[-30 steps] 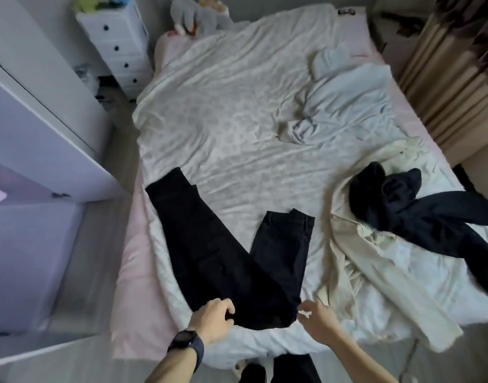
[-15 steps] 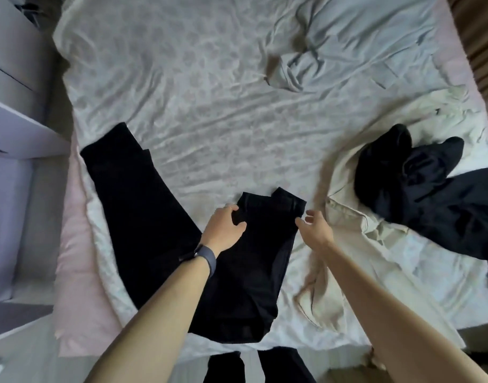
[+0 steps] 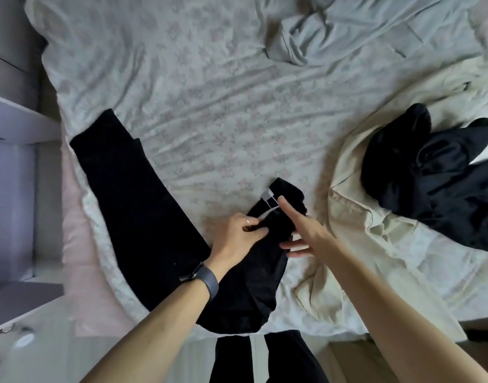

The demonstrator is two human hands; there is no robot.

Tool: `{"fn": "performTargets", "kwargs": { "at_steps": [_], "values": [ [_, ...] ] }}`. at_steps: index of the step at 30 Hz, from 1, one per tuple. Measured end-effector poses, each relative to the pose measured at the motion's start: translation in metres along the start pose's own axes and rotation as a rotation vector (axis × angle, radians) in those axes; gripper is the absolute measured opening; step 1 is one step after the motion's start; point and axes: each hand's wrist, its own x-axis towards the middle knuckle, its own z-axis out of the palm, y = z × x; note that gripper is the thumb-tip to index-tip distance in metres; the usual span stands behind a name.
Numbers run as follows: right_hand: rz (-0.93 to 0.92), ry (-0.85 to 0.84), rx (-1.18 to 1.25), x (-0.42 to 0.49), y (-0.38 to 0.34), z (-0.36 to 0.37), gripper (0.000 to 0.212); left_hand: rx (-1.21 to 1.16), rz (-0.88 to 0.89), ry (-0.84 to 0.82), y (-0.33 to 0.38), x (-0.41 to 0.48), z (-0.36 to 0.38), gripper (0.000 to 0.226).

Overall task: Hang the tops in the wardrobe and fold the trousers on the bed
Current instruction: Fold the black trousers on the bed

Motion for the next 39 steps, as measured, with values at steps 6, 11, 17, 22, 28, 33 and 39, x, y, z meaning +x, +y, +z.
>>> {"fn": "performTargets", "kwargs": {
  "at_steps": [6,11,17,22,28,33,39],
  "values": [
    [-0.042,0.003,0.024,-0.021,0.022,-0.016,0.063,0.146,0.168,-0.109,0.027,-0.032,0.025,0.026],
    [-0.088,0.161,-0.067,-0.022,0.071,-0.038,0.02,0.143,0.097,-0.388,0.044,-0.019,0.04,0.006],
    [-0.172,0.479,-0.121,0.002,0.149,-0.054,0.014,0.254,-0.012,0.015,0.051,0.071,0.034,0.054],
    [-0.208,0.55,0.116,0.01,0.174,-0.056,0.023,0.363,-0.014,-0.117,0.043,0.109,0.049,0.059],
    [-0.345,0.632,0.073,-0.028,0.169,-0.051,0.021,0.242,0.126,-0.067,0.049,0.023,0.01,0.017],
    [-0.586,0.665,-0.017,-0.097,0.132,-0.03,0.013,0.094,0.209,0.116,0.059,-0.064,-0.062,0.012],
    [-1.032,0.771,-0.062,-0.238,0.123,0.03,0.016,-0.216,0.386,0.365,0.04,-0.232,-0.163,0.008]
  ]
}}
